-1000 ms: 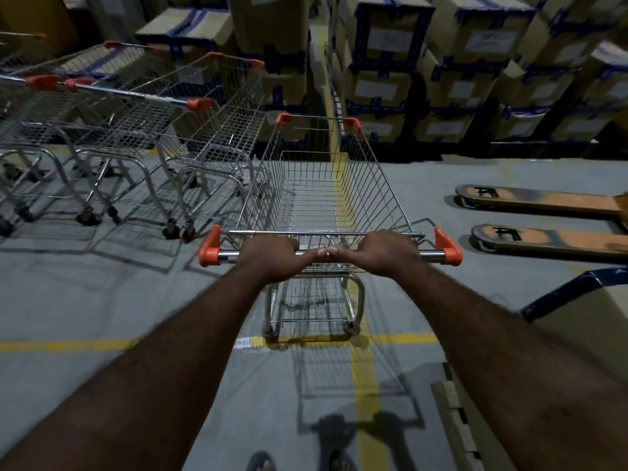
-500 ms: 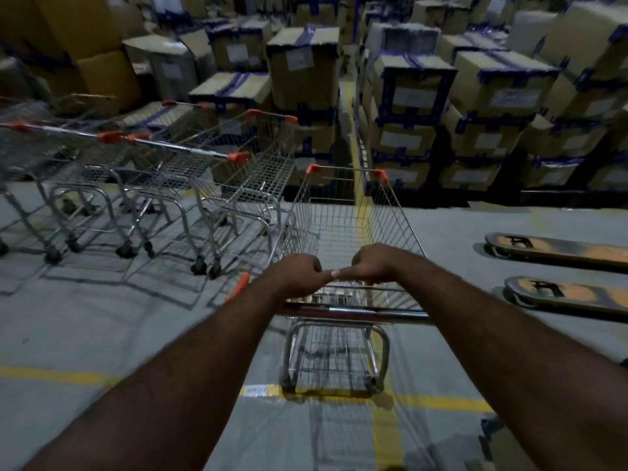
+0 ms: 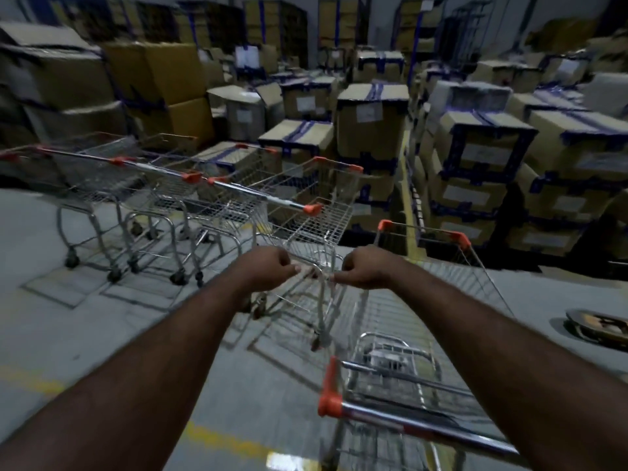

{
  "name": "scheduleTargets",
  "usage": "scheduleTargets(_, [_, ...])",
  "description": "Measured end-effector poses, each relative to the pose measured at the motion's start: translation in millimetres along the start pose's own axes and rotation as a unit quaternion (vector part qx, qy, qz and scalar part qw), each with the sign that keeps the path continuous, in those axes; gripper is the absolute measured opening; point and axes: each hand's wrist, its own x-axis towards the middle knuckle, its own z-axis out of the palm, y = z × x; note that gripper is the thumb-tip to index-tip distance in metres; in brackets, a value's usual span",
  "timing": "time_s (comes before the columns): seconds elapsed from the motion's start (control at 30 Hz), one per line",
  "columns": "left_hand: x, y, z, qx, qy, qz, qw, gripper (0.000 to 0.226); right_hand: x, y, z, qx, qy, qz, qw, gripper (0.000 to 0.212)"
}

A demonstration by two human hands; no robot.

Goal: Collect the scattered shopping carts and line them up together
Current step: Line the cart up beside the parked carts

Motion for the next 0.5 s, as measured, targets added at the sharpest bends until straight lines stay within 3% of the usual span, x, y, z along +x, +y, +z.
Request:
scheduleTargets(0.27, [89, -144, -71, 0.036, -0.012, 0.009, 0.999, 0.036, 145, -92, -20, 0.065, 0.028, 0.024, 0.997, 0.045])
scheduleTargets(0.5, [173, -206, -103, 0.017, -0.005, 0.048, 0.999, 0.024, 234, -124, -42, 0.058, 0.088, 0.063, 0.992, 0.052])
